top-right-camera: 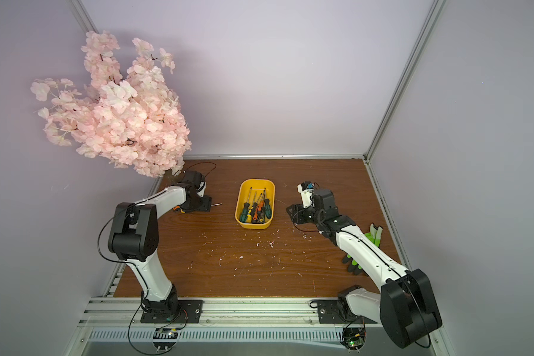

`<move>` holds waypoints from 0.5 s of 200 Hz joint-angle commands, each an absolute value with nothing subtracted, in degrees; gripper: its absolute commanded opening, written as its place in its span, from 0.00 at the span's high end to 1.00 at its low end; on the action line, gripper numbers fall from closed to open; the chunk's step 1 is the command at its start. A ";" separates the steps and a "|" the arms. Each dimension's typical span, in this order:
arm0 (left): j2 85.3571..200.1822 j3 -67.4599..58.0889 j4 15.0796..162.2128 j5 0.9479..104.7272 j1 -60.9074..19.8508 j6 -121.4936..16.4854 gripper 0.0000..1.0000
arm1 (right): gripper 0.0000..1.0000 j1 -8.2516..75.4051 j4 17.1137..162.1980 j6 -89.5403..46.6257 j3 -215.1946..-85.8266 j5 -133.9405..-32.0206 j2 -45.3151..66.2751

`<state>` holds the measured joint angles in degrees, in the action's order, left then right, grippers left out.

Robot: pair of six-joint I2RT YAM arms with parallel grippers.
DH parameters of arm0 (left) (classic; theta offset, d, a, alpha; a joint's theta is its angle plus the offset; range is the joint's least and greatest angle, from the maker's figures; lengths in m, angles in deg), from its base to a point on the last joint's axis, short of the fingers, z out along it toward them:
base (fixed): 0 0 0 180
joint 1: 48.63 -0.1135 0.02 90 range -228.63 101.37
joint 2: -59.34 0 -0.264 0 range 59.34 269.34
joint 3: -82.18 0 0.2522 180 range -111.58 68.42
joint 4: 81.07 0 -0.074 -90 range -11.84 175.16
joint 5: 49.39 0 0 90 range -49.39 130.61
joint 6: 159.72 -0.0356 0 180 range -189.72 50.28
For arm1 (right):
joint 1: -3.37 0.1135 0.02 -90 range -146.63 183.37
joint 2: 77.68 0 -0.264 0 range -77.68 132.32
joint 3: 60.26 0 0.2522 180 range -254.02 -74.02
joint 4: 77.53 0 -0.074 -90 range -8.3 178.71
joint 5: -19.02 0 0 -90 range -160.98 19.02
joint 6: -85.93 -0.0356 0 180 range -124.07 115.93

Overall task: Put the screwdriver on the desktop into the storage box
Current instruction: Pick up the screwdriver from the center of the board.

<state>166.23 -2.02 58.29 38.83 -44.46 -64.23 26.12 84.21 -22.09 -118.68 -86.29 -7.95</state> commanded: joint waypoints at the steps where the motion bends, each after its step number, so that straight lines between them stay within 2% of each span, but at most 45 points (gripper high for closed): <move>1: 166.96 -2.55 56.30 40.27 -45.46 -64.55 0.33 | 0.42 25.79 85.67 -22.42 -118.93 -87.42 -8.88; 61: 163.50 -1.33 59.83 38.65 -45.54 -64.45 0.30 | 0.42 25.62 86.34 -22.43 -119.15 -88.34 -8.07; 100: 165.92 -3.63 59.41 37.93 -45.59 -65.15 0.29 | 0.43 25.56 86.52 -22.61 -119.13 -88.74 -8.06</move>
<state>165.47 -1.97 59.56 38.96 -44.64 -64.27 25.75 84.72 -22.14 -118.68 -87.58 -7.84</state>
